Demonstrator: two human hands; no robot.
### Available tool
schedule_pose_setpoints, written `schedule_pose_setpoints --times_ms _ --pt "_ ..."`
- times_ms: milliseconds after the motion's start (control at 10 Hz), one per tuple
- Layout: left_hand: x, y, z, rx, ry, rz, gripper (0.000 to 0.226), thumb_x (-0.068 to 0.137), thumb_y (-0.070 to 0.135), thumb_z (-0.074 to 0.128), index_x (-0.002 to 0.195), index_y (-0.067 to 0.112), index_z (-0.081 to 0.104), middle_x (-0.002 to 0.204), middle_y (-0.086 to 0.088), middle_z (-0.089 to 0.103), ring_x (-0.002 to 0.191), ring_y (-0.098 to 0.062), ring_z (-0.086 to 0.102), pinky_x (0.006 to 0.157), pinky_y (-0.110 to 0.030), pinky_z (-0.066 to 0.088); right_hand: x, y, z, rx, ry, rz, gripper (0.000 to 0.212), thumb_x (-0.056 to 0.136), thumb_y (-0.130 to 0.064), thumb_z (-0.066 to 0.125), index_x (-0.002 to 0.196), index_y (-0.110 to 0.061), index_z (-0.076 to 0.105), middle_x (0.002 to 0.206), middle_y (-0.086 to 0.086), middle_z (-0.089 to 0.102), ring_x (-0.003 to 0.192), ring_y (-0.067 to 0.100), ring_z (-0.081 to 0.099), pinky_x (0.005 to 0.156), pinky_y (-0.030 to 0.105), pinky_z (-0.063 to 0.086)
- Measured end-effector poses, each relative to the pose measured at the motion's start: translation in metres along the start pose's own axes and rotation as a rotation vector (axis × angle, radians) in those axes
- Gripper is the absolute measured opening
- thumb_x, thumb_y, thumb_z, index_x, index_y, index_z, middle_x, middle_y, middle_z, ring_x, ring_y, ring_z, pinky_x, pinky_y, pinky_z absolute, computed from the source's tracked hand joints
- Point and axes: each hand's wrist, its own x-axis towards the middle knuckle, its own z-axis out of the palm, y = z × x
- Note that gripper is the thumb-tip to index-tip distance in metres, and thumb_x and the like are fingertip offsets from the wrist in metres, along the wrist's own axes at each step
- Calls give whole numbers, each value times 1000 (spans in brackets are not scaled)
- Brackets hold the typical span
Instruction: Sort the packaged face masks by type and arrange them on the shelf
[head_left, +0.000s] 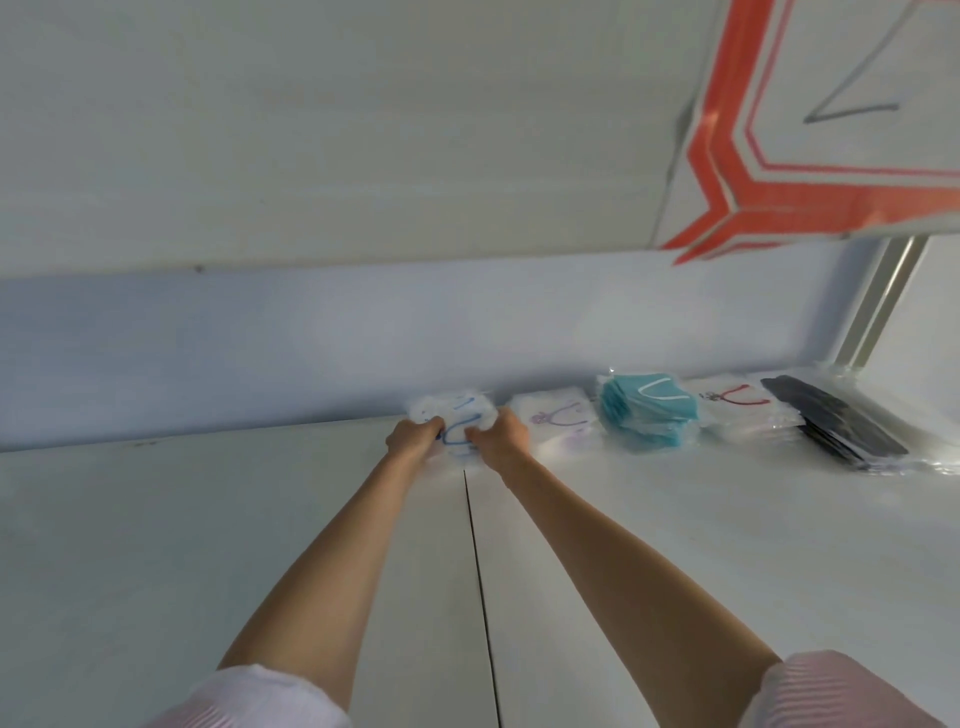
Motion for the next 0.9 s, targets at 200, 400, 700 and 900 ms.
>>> schedule_pose_setpoints --times_ms 200,400,700,900 --pt "-20 15 4 156 70 25 44 85 27 59 116 -4 62 118 -23 62 116 -36 53 84 -34 47 -1 2 -4 -114 -20 -5 55 92 -32 57 134 -1 40 137 16 48 125 30 47 97 31 38" --pt "-20 20 4 285 76 14 43 89 29 55 119 -1 62 124 -21 61 119 -36 53 93 -33 46 -9 -5 -9 -172 -33 -63 57 93 -32 54 136 2 37 137 18 44 126 31 44 102 32 34" --pt "-7 19 -3 293 49 58 53 90 43 46 115 0 65 117 -19 65 108 -36 61 92 -38 51 -21 -12 -20 -345 -9 -224 47 95 -25 46 135 0 38 139 17 40 128 32 36 105 34 30" --pt "-38 33 -20 242 140 172 41 97 30 41 92 -5 63 109 -28 64 102 -38 60 77 -35 44 -33 -3 -36 -501 -18 -267 47 96 -29 45 136 -4 45 139 17 42 128 33 37 104 38 33"
